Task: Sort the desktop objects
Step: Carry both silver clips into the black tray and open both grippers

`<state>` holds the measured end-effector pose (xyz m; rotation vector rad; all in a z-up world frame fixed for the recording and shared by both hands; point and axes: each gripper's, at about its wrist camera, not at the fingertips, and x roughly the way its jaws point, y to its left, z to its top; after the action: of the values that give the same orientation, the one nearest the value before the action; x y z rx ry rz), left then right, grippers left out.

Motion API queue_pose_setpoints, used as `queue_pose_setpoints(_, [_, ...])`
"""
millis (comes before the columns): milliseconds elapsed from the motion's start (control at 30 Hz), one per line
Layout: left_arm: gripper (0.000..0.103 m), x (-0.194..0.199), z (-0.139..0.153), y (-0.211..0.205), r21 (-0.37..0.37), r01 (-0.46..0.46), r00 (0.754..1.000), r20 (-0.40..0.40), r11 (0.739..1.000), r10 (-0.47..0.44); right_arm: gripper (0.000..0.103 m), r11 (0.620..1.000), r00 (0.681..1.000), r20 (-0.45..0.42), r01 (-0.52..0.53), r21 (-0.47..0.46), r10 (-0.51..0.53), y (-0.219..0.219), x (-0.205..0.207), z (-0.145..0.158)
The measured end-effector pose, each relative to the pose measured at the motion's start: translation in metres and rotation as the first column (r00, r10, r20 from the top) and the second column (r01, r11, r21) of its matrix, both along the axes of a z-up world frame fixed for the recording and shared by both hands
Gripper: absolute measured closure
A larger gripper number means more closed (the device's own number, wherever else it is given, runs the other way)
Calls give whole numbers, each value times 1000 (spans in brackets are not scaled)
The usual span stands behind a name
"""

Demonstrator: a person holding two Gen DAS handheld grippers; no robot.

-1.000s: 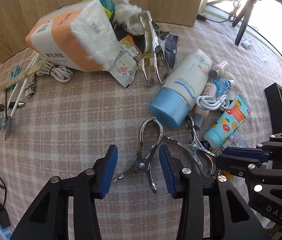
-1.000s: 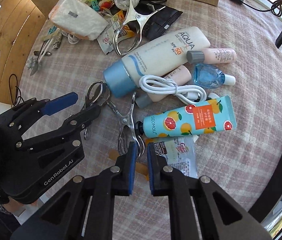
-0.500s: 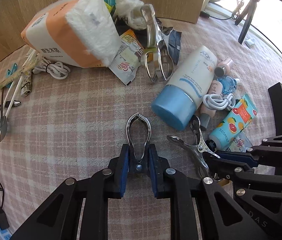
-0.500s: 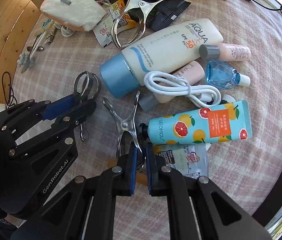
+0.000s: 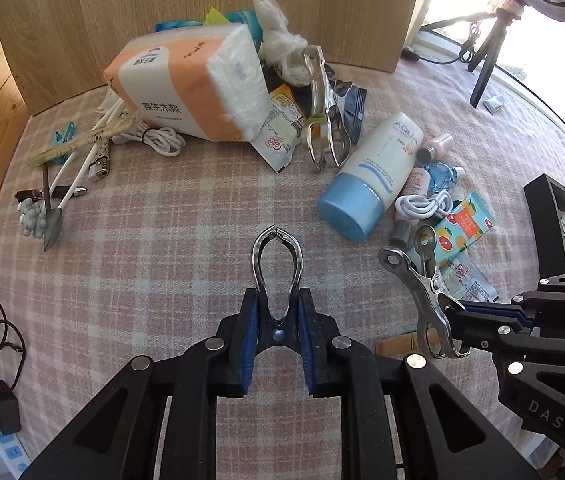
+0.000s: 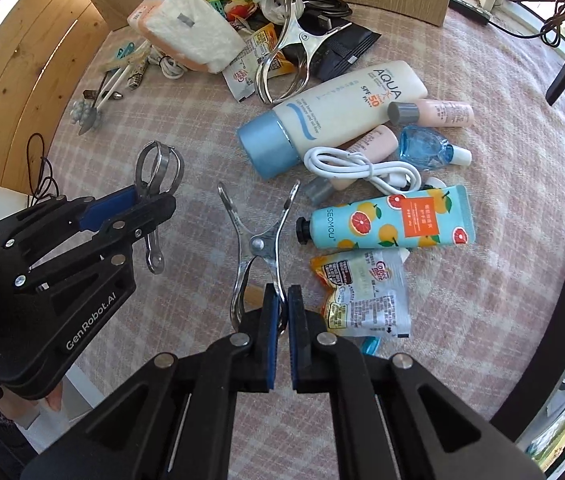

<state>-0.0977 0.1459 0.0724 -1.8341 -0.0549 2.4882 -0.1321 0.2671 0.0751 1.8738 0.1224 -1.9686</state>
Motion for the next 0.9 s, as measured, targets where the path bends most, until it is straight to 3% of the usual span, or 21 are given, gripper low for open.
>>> queue_pose_setpoints(233, [86,-4,29,52,11,86,995,-41,996,-85,98,998,996,-52,66,5,-66,56,6,25])
queue_pose_setpoints(467, [86,-5,43,151,43,237,970,-65,971,-234,98,974,971,-84,227,11,-225,153,27,40])
queue_pose_setpoints(900, [86,15,66,340,95,498,866,-97,862,-490,98,833,832,-136,549,68,-538,364,88,61])
